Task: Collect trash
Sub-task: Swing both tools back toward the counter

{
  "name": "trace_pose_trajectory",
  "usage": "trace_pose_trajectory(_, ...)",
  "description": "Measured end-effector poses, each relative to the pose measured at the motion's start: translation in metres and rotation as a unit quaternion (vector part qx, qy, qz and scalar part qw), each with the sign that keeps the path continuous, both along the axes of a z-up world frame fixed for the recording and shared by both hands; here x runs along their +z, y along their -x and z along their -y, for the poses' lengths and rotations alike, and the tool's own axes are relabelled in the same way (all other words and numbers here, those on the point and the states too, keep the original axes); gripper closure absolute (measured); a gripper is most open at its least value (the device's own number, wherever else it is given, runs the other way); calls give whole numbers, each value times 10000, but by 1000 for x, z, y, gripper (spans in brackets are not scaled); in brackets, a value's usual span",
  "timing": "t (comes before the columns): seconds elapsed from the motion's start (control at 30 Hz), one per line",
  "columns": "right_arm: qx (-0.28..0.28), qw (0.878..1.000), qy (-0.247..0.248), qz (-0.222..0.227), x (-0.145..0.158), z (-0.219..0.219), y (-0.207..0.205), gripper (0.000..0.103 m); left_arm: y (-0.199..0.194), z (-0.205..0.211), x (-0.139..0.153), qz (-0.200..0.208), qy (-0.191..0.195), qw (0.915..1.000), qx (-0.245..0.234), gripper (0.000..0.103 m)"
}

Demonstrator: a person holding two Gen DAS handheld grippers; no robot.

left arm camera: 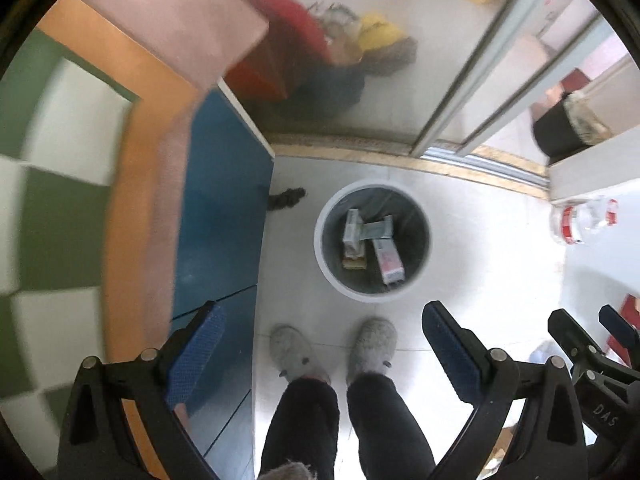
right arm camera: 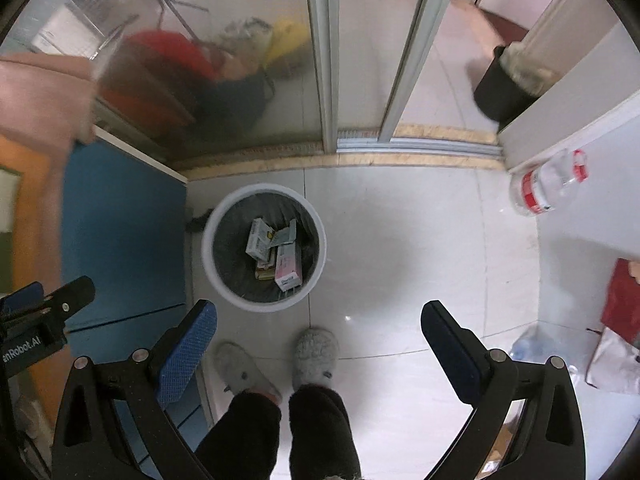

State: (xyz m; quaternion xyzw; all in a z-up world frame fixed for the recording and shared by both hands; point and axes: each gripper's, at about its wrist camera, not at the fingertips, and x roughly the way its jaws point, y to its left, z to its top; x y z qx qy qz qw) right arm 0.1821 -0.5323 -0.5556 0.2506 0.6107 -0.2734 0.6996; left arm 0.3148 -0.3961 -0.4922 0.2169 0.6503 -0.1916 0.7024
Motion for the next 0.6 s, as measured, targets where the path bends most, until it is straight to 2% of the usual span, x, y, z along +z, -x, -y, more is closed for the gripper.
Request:
trace_pose_trajectory(0.17, -24, 9997, 136, 225, 94, -13, 26, 0, 24, -12, 72, -74, 218, 9997, -32, 2)
trace_pose_trajectory(0.3, 44, 9989, 227, 405, 162, -26, 41, 0, 37, -20, 124, 84, 344, 9993, -156, 2)
trace_pose_trajectory(0.43, 62, 9975, 271, 655, 216, -36, 55, 0, 49, -31, 177, 332, 516, 9979, -198, 2)
trace_pose_trajectory(0.6, 165, 9949, 368, 921, 268, -49, 66, 0, 60, -51, 229, 563, 843, 9948, -25, 2)
